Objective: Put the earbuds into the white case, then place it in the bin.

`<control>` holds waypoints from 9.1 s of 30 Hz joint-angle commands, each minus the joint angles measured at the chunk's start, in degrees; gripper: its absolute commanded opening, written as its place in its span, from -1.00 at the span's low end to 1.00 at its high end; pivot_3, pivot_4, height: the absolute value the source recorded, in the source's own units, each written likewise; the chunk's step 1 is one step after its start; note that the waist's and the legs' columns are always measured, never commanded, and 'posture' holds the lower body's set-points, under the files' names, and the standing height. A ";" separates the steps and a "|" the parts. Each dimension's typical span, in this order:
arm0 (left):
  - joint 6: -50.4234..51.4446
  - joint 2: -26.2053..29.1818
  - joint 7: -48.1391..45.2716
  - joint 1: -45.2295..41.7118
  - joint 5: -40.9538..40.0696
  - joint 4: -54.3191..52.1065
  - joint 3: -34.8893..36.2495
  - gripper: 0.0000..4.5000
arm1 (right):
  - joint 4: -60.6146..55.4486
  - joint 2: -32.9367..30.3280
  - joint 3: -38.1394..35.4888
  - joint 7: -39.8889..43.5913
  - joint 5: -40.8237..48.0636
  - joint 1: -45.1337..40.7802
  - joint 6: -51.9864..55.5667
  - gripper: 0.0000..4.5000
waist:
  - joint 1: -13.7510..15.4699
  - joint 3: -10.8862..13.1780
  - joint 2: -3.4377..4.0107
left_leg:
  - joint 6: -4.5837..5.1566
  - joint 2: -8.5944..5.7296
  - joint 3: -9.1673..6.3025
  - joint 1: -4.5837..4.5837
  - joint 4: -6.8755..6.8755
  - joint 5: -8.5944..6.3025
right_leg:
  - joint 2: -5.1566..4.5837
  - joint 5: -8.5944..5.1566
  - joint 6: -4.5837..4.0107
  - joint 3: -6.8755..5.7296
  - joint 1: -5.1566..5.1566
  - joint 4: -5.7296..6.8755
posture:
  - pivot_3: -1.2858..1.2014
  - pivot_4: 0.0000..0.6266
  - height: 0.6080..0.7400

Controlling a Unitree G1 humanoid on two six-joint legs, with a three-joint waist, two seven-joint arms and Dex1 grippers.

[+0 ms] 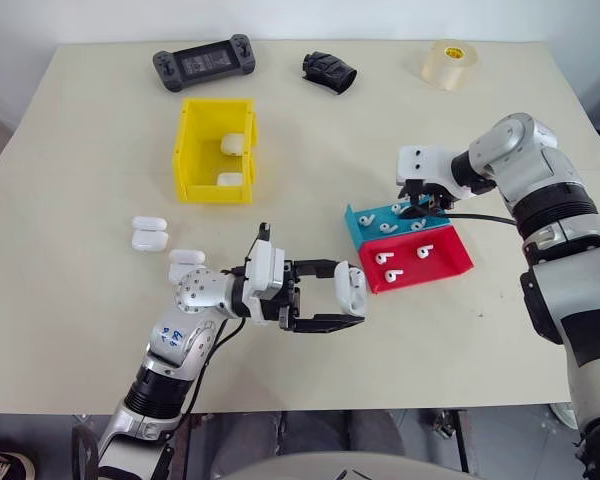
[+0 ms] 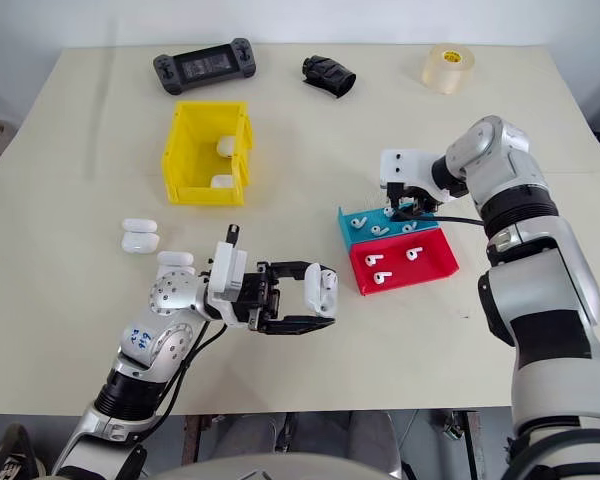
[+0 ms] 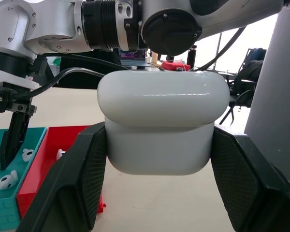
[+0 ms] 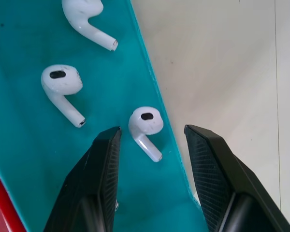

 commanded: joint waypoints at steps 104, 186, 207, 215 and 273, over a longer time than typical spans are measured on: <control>-0.41 1.06 0.02 -0.33 -1.90 -2.90 1.67 0.25 | -9.96 -6.17 -18.04 4.83 13.62 1.73 0.63 -0.78 | 0.14 0.01 0.02 | 0.00 -0.01 0.04 0.00 0.04 0.00 | 0.00 0.06 -0.07 0.02 -0.09 0.20 | 0.03 -0.52 1.00; 3.75 -2.52 -6.89 -10.46 -3.18 4.34 1.05 0.25 | -107.63 2.29 -33.71 -37.44 80.57 88.06 32.34 0.71 | 1.99 -0.01 -0.02 | 0.12 -0.10 -0.08 0.29 0.07 -0.06 | 0.04 0.24 -0.19 0.12 0.33 -0.10 | 0.03 -0.52 1.00; -0.26 10.62 -4.31 -17.65 21.75 7.21 -8.51 0.25 | -105.87 -14.40 -47.37 -36.82 85.50 79.58 38.43 -0.50 | 2.84 0.00 -0.04 | 0.15 -0.05 0.12 0.23 0.05 -0.05 | 0.03 0.25 -0.17 0.02 0.40 -0.23 | 0.03 -0.52 1.00; 6.08 10.09 -2.29 -19.65 24.19 3.04 -10.20 0.25 | -108.02 -12.19 -31.49 -45.37 79.22 67.70 44.19 -0.99 | 3.12 0.03 -0.10 | 0.14 -0.05 0.02 0.17 0.06 -0.05 | 0.03 0.26 -0.16 0.01 0.34 -0.16 | 0.03 -0.52 1.00; 6.68 -4.00 46.27 -31.75 18.42 40.84 21.13 0.65 | -100.97 -0.67 -48.96 -31.98 57.32 85.72 18.22 1.00 | 3.00 -0.01 -0.27 | 0.15 -0.11 0.01 0.16 0.20 -0.06 | 0.02 0.39 0.08 0.03 0.22 0.08 | 0.03 -0.52 1.00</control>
